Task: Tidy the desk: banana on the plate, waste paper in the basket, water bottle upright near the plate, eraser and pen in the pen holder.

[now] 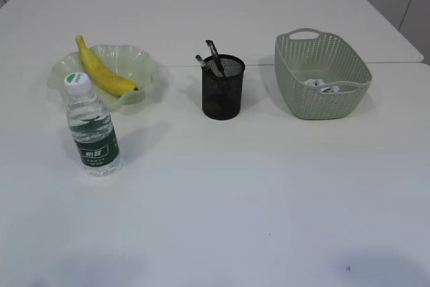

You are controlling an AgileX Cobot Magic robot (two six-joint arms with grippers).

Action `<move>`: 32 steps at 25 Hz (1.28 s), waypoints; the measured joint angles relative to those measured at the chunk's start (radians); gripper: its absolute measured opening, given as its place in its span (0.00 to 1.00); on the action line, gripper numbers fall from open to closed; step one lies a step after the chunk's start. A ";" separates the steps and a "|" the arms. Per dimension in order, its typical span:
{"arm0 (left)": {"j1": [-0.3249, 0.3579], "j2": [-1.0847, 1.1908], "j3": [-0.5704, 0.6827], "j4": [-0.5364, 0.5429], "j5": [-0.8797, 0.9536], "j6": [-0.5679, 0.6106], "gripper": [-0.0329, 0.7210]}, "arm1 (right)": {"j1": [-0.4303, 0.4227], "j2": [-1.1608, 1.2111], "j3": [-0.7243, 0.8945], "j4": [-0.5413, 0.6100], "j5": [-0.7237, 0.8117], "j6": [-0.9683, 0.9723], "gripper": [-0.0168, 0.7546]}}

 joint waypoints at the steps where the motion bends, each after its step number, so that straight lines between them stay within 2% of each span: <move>1: 0.000 -0.016 0.004 0.000 0.008 0.000 0.63 | 0.000 -0.027 0.000 -0.002 0.003 0.000 0.33; 14: 0.000 -0.245 0.020 0.089 0.046 0.000 0.63 | 0.000 -0.307 0.010 -0.011 0.014 0.000 0.33; 24: 0.000 -0.268 0.064 0.114 0.050 0.000 0.63 | 0.000 -0.341 0.163 0.012 0.014 0.002 0.34; 32: 0.000 -0.268 0.076 0.124 0.044 0.025 0.74 | 0.000 -0.341 0.287 0.010 -0.028 -0.014 0.43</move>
